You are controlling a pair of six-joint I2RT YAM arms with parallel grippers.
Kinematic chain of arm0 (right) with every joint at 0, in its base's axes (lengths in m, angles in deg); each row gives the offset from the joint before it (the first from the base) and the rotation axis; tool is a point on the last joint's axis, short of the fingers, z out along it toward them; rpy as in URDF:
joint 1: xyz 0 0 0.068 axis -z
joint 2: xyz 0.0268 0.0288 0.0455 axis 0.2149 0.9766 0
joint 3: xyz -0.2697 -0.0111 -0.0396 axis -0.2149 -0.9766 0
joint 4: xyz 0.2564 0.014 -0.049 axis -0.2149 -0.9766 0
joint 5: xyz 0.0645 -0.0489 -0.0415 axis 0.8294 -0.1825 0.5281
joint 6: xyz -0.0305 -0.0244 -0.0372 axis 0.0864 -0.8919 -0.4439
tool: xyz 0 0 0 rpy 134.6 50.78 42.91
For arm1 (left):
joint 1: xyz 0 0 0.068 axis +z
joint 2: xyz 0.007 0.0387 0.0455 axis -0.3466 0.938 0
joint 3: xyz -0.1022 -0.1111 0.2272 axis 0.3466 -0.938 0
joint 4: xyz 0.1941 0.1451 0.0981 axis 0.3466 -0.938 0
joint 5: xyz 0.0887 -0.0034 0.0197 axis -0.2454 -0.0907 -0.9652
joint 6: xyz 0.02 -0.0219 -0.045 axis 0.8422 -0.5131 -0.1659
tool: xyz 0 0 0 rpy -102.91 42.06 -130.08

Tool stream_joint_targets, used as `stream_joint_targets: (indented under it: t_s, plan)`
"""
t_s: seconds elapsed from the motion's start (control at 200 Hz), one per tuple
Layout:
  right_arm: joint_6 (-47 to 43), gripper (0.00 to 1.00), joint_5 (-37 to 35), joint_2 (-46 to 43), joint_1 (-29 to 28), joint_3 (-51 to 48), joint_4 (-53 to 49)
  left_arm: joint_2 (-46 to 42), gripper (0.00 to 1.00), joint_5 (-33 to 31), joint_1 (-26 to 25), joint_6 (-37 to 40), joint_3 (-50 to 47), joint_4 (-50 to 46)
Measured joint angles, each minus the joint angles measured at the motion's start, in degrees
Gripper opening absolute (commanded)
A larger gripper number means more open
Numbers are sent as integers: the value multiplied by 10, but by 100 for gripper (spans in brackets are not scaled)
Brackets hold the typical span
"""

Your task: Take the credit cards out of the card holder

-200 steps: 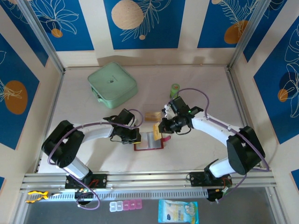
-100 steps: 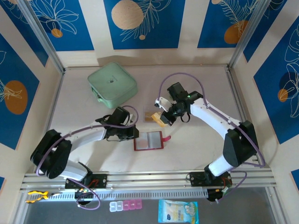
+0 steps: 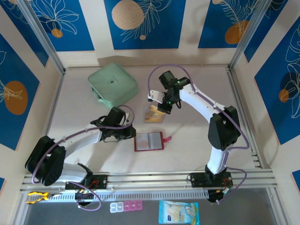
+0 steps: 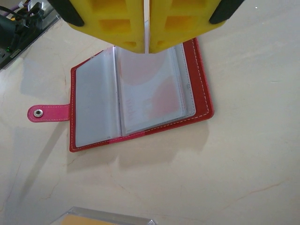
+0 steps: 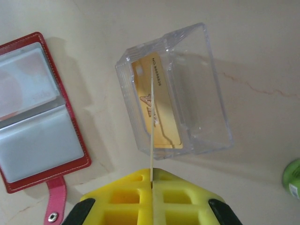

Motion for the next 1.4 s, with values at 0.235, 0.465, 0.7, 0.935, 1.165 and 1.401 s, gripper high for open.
stream_joint_targets:
  t_s: [0.235, 0.465, 0.7, 0.935, 1.165, 1.401]
  plan:
    - [-38, 3, -13, 56, -8, 58, -15, -8, 10, 0, 7, 0, 0, -9]
    - [-63, 7, -21, 99, -16, 90, -27, -17, 10, 0, 15, 0, -7, -13]
    - [-72, 15, -26, 106, -19, 91, -35, -17, 11, 0, 18, 0, -8, -13]
    - [-72, 15, -32, 106, -19, 91, -40, -15, 11, 3, 18, 0, -8, -12]
    - [-29, 15, -24, 89, -21, 64, -20, -2, 10, 21, 18, 0, -9, -8]
    - [130, 15, 17, 12, -34, -19, 40, 21, 6, 39, 18, -2, -13, 10]
